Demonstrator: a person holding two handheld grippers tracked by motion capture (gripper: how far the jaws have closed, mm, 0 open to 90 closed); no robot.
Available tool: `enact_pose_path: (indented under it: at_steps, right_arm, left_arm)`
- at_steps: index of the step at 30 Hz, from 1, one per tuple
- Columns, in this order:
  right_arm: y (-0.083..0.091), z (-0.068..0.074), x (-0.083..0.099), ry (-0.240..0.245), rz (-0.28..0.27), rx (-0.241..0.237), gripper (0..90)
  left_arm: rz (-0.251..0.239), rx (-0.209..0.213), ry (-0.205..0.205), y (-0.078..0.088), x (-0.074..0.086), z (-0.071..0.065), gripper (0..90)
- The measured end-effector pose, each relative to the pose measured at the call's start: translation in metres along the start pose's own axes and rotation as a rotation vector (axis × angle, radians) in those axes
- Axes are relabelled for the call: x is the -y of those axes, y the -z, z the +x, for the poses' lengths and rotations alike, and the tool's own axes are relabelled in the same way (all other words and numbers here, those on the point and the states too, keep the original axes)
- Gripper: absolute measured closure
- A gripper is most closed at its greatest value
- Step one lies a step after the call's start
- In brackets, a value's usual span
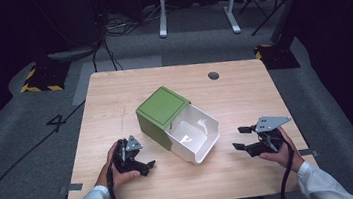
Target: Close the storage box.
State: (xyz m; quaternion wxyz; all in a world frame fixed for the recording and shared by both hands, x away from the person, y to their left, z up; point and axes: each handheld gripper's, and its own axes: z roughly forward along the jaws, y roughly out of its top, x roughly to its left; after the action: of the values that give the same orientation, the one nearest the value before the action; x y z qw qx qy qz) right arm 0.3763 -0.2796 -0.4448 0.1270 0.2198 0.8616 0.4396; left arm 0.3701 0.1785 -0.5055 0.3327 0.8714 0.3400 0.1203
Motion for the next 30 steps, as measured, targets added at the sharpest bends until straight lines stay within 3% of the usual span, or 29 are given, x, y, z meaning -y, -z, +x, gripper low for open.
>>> enact_pose_path:
  at_steps: [5, 10, 20, 30]
  right_arm:
    - [-0.013, 0.014, -0.011, 0.028, 0.009, -0.045, 34.8]
    - [-0.027, 0.023, -0.016, 0.05, 0.039, -0.043, 35.5]
    - [-0.048, 0.031, -0.013, 0.043, 0.082, -0.1, 42.8]
    - [-0.063, 0.037, -0.013, 0.037, 0.074, -0.1, 45.6]
  left_arm:
    - [0.0, 0.0, 0.0, 0.0, 0.0, 0.0, 0.0]
    - [0.0, 0.0, 0.0, 0.0, 0.0, 0.0, 0.0]
    - [0.0, -0.002, -0.001, 0.0, 0.0, 0.0, 0.0]
    - [-0.001, -0.002, 0.0, 0.0, 0.0, 0.0, 0.0]
